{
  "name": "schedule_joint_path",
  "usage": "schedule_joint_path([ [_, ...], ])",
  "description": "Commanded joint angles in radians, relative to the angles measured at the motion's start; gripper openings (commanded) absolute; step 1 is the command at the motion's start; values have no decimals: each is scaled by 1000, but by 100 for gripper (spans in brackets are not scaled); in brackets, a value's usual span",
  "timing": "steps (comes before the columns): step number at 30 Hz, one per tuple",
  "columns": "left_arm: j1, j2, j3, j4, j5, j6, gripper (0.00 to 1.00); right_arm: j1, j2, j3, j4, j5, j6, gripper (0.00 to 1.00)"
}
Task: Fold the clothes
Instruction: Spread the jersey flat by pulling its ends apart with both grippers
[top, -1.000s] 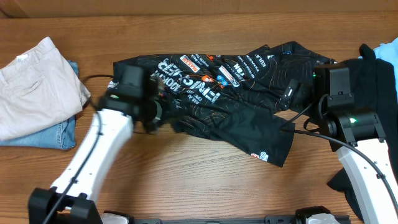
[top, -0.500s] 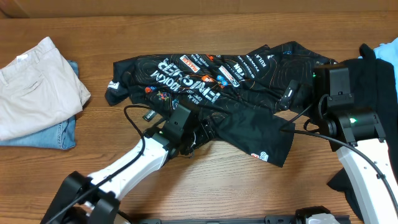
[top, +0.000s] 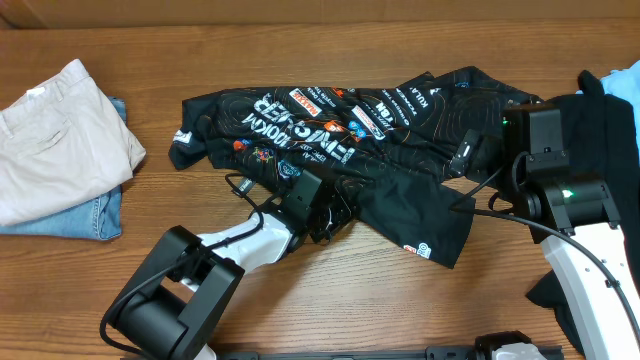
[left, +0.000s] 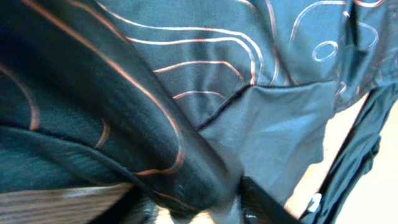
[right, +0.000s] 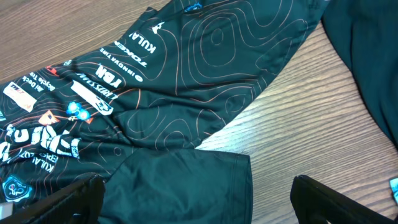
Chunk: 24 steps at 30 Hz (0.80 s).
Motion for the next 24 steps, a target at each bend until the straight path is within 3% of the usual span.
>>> schedule_joint_path([
  [1, -8, 29, -10, -2, 28, -12, 32, -3, -15, 24, -1, 17, 0, 100],
  [7, -8, 29, -10, -1, 85, -13, 39, -3, -15, 24, -2, 17, 0, 100],
  [10, -8, 29, -9, 2, 122, -27, 48, -3, -15, 24, -2, 17, 0, 100],
  [15, -8, 29, -7, 2, 120, -35, 48, -3, -15, 24, -2, 17, 0, 100],
  [20, -9, 29, -7, 3, 43, -34, 36, -3, -15, 24, -1, 17, 0, 100],
  [22, -9, 29, -7, 5, 33, -33, 18, -3, -15, 24, -1, 17, 0, 100],
  [23, -8, 29, -7, 11, 33, -26, 4, -3, -15, 24, -2, 17, 0, 100],
  [24, -8, 29, -7, 16, 32, -17, 4, -3, -15, 24, -2, 17, 0, 100],
])
